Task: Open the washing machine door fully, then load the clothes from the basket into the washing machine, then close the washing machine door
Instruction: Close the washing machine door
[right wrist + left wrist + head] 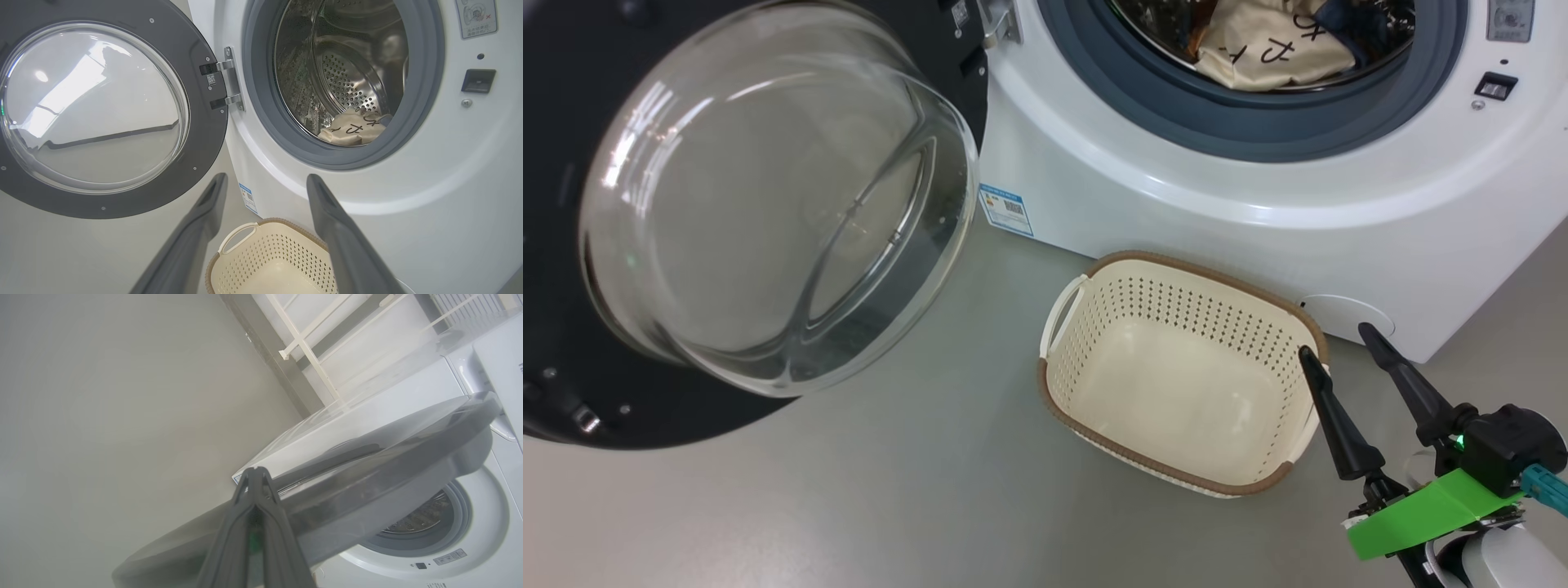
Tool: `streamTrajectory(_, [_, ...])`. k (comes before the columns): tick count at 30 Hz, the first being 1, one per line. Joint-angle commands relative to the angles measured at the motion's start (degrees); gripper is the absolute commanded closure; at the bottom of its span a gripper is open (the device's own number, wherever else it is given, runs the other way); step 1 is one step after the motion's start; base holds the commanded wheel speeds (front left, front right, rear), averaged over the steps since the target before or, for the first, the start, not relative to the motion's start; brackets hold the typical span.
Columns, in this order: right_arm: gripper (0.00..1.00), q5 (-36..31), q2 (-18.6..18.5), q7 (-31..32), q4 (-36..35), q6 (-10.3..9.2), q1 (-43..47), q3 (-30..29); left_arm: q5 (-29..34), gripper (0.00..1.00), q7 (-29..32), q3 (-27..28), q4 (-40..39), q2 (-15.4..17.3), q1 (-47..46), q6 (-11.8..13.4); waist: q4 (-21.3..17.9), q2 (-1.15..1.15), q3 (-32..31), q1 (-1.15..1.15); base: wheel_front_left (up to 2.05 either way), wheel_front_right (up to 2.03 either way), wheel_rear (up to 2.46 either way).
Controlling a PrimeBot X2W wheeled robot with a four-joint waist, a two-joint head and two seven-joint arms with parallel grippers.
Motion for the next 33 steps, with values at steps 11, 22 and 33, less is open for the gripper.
streamTrajectory(11, [0.00, 0.5, 0.9, -0.3, -0.9, 0.25, 1.4, -0.4, -3.6, 1.00, 9.9, -0.9, -8.2, 3.1, 3.6, -0.4, -0.4, 0.00, -3.1, 0.01, 0.00, 0.00, 0.00])
streamTrajectory(22, [0.00, 0.5, 1.9, -0.3, -0.6, 0.25, 2.8, -1.6, -6.2, 1.00, 17.8, -2.3, -18.1, 2.8, 5.4, -0.4, -0.7, 0.00, -5.7, 0.01, 0.00, 0.00, 0.00])
streamTrajectory(33, [0.00, 0.0, 3.3, -0.3, -0.6, 0.25, 4.1, -3.6, -7.6, 1.00, 23.7, -4.2, -31.3, -0.2, 6.9, -0.4, -3.0, 0.00, -7.4, 0.01, 0.00, 0.00, 0.00])
